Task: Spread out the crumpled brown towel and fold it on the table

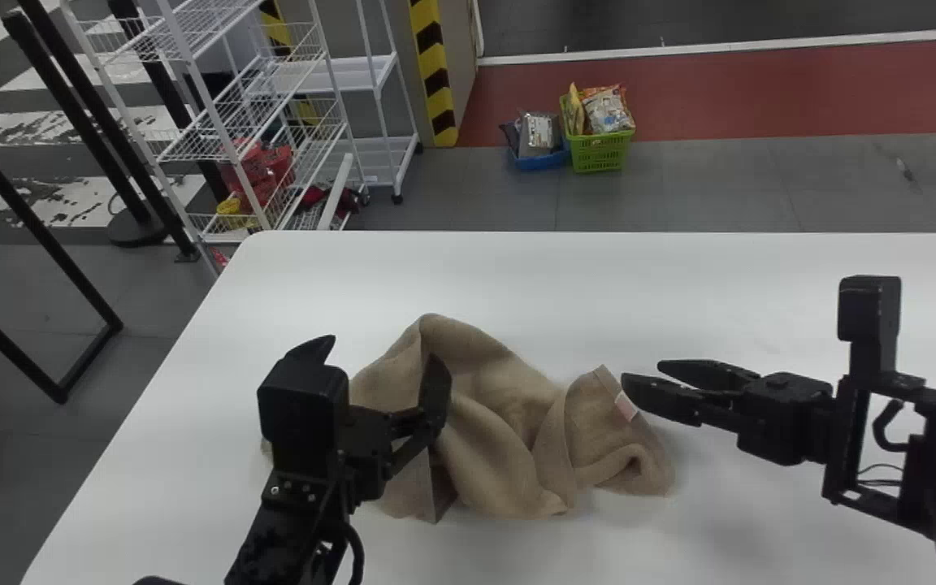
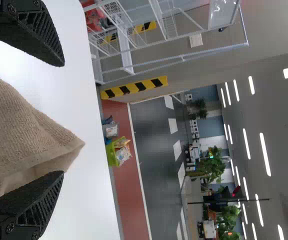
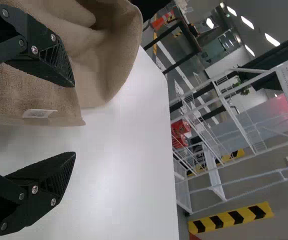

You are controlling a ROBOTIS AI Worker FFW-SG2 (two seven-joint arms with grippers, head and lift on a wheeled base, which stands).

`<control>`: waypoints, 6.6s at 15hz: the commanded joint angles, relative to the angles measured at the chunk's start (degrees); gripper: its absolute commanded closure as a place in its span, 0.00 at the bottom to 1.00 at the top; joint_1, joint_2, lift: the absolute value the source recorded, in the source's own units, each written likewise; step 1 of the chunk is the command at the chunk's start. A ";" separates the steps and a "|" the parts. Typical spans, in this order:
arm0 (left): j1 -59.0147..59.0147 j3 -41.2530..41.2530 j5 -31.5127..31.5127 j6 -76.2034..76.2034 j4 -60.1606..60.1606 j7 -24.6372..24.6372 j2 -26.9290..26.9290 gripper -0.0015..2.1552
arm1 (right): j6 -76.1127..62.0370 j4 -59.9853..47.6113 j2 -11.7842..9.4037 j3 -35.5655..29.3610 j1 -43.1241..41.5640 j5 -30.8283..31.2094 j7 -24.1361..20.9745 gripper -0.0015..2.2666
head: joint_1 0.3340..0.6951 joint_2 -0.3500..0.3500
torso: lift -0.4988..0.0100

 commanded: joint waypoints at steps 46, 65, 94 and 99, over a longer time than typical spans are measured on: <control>3.78 3.01 3.78 3.16 -2.81 -9.49 0.35 0.02 | 24.64 -30.06 0.14 -8.45 -6.15 2.36 -0.63 0.77 | 1.00 0.68 | 0.73; 9.23 -4.46 7.65 20.57 -11.52 -20.39 2.29 0.02 | 26.75 -31.82 0.14 -11.00 -10.28 8.07 -11.09 0.77 | 1.00 0.33 | 0.73; -13.62 -45.15 -4.57 -7.56 28.04 40.26 0.97 0.07 | 17.79 -32.34 0.14 -15.22 -3.95 -0.01 -10.30 0.77 | 1.00 0.12 | 0.73; -15.29 -44.54 -6.94 -9.32 31.46 44.30 0.35 0.07 | 16.91 -32.34 0.14 -15.75 -3.69 -0.54 -10.21 0.77 | 1.00 0.10 | 0.73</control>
